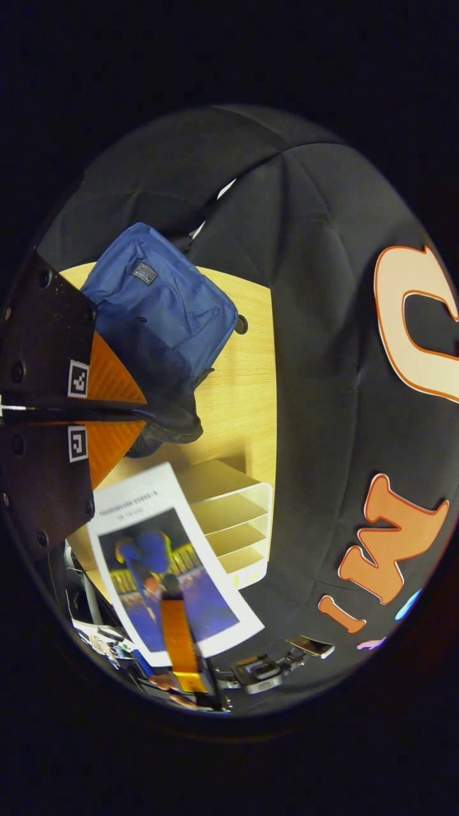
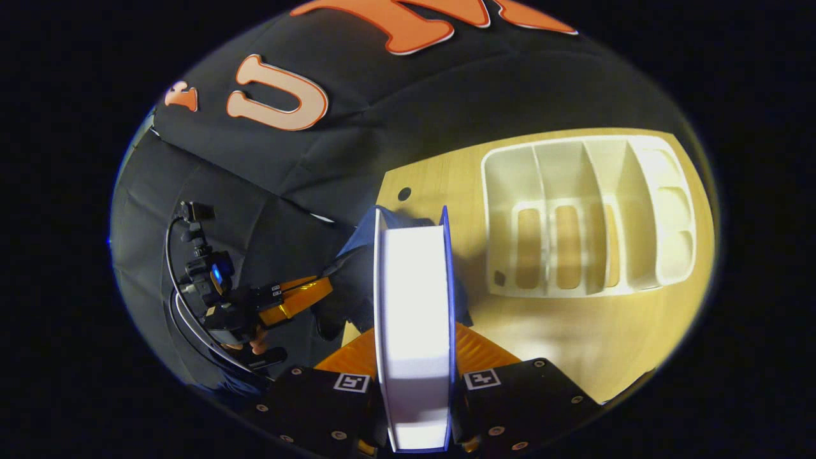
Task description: Open the schoolbag, grab two books from the bookshelf and put them into the schoolbag.
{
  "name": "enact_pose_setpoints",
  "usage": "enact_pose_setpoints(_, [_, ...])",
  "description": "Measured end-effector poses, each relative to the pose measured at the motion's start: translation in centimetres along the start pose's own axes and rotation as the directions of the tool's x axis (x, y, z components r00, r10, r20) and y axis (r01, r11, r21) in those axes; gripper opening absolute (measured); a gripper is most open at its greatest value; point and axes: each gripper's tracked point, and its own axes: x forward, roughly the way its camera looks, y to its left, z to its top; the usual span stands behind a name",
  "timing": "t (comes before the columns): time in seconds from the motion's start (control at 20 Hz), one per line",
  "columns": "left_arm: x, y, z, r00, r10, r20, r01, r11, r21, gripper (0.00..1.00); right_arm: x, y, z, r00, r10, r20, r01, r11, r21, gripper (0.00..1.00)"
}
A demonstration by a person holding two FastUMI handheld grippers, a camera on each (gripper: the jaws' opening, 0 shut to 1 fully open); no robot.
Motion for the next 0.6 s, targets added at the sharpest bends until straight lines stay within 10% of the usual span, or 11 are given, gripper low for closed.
enact_pose_setpoints(0.6, [-0.3,0.5,0.5,1.000,0.014,-0.004,-0.014,0.999,0.043,0.02,9.3,2.7,-1.1,0.994,0.053,0.095,-0.070,0.981,0.182,0.39])
